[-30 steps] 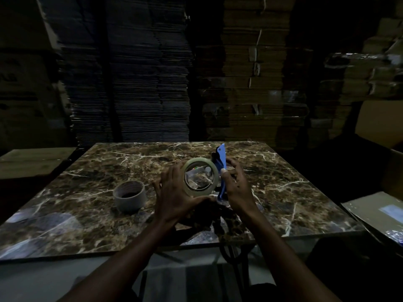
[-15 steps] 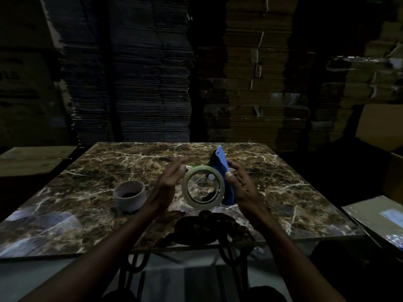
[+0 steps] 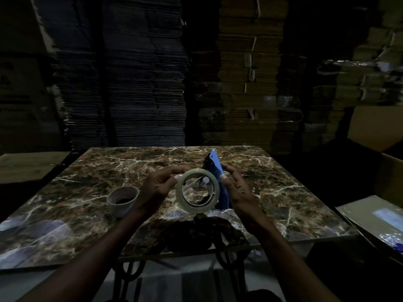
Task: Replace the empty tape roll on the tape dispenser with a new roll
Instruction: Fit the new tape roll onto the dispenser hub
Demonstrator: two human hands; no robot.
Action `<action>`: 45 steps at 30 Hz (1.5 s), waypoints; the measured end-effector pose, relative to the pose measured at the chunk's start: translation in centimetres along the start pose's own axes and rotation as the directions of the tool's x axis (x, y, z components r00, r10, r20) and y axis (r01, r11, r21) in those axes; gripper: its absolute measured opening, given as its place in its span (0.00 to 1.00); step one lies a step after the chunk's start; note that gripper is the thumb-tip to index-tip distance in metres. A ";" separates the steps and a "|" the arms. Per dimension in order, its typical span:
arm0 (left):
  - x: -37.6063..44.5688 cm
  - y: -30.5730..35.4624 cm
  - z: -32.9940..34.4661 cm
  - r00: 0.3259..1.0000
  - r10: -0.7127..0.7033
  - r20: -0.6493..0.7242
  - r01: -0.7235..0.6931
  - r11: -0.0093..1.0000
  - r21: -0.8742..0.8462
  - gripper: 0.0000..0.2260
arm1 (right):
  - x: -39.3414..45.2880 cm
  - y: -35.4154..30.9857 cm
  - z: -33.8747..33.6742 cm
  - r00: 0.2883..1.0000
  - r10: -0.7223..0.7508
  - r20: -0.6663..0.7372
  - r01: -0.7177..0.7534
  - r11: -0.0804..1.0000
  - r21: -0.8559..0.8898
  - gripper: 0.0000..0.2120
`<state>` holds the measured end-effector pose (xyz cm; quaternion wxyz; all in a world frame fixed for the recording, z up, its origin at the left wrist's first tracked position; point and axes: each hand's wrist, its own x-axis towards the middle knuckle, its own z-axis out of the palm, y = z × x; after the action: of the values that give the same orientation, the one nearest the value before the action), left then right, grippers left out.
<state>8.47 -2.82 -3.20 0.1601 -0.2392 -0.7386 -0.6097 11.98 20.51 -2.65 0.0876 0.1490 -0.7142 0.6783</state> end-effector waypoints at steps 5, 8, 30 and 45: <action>0.2 -0.7 -0.2 0.998 0.046 -0.033 -0.043 0.996 0.080 0.11 | 0.0 -0.1 0.1 0.999 0.031 -0.017 -0.031 0.999 0.020 0.14; 0.8 -0.9 -0.7 1.000 -0.019 0.010 0.019 1.000 0.024 0.17 | -0.1 -0.2 0.0 0.999 0.050 -0.007 -0.050 0.999 0.015 0.15; 1.9 -1.9 -0.6 0.999 0.030 -0.015 -0.026 0.973 0.229 0.14 | -0.4 0.3 -0.1 0.996 0.077 0.047 -0.076 0.997 -0.016 0.15; 1.9 -1.2 -1.2 0.988 0.113 -0.102 -0.080 0.956 0.281 0.22 | -1.0 0.7 0.2 0.989 -0.014 0.148 0.036 0.988 -0.150 0.17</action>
<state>6.16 -3.86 -2.96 0.2644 -0.2141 -0.7932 -0.5050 12.75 20.41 -3.69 0.0544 0.2004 -0.7664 0.6079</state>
